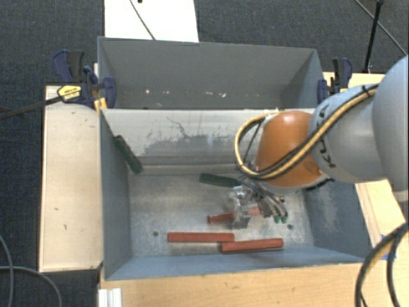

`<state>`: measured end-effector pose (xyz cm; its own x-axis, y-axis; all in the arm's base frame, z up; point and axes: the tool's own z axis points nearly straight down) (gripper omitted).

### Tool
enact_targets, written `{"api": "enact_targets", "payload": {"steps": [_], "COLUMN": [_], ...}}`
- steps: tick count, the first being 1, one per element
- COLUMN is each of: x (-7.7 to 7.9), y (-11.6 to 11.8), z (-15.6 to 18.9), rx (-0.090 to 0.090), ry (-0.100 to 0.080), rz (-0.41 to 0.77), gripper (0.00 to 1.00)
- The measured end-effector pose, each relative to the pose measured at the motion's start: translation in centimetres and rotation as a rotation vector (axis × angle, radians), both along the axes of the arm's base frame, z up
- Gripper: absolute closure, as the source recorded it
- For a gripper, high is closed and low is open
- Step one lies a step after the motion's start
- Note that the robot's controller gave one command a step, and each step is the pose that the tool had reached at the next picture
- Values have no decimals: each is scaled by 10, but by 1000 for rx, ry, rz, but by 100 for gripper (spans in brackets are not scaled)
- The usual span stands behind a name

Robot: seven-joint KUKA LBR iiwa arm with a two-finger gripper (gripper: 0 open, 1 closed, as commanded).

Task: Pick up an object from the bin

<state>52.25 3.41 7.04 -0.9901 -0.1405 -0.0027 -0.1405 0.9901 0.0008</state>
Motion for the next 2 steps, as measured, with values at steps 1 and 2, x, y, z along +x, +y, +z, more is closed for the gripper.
{"api": "enact_targets", "payload": {"steps": [1,2], "x": [38,12], "y": [33,61], "z": [44,153], "rx": [2,2], "ry": [-8,-7], "rz": [15,-28], "gripper": [100,100]}}
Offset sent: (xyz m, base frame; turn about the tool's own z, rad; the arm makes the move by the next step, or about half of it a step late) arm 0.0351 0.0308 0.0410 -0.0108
